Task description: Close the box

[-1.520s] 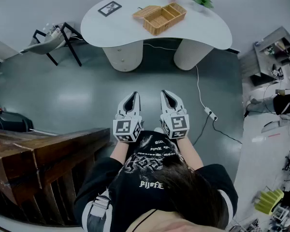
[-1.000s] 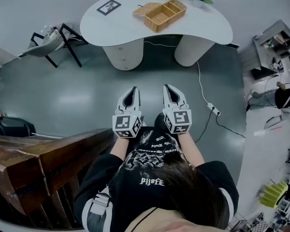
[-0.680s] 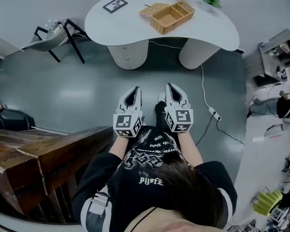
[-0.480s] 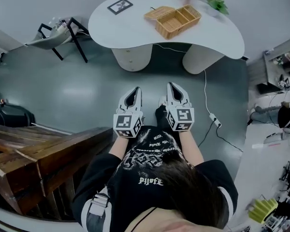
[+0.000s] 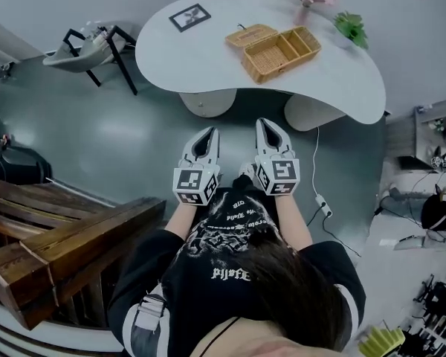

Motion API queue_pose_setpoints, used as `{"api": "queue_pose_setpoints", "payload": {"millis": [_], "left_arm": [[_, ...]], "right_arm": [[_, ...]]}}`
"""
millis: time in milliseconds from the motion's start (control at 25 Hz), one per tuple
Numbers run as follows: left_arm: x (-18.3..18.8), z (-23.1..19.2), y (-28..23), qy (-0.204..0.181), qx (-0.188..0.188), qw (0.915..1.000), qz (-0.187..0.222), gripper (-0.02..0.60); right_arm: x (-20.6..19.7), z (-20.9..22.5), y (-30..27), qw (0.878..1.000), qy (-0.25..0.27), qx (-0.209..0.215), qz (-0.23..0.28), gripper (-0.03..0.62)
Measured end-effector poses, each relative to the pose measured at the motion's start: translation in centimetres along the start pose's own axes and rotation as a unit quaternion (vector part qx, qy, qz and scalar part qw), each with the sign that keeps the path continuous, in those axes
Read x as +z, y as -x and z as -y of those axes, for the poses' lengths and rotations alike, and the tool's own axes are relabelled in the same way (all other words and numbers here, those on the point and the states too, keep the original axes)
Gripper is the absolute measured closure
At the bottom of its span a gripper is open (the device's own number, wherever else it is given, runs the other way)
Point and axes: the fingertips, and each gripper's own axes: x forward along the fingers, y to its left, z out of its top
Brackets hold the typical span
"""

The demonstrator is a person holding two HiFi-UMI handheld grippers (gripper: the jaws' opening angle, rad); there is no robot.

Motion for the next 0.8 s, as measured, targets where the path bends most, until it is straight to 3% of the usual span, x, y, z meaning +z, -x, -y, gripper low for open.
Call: {"api": "queue_pose_setpoints", "payload": {"millis": [400, 800], "left_arm": [[1.3, 2.2, -9.9, 0.02, 0.03, 0.9993, 0.007, 0.554], [1.4, 3.4, -14.3, 0.033, 0.062, 0.9975, 0.01, 0.554]], "right_arm": [[1.1, 7.4, -5.4, 0.997, 0.013, 0.069, -0.027, 0.569], [1.7, 11.5, -7.6, 0.994, 0.021, 0.101, -0.041, 0.569]]}}
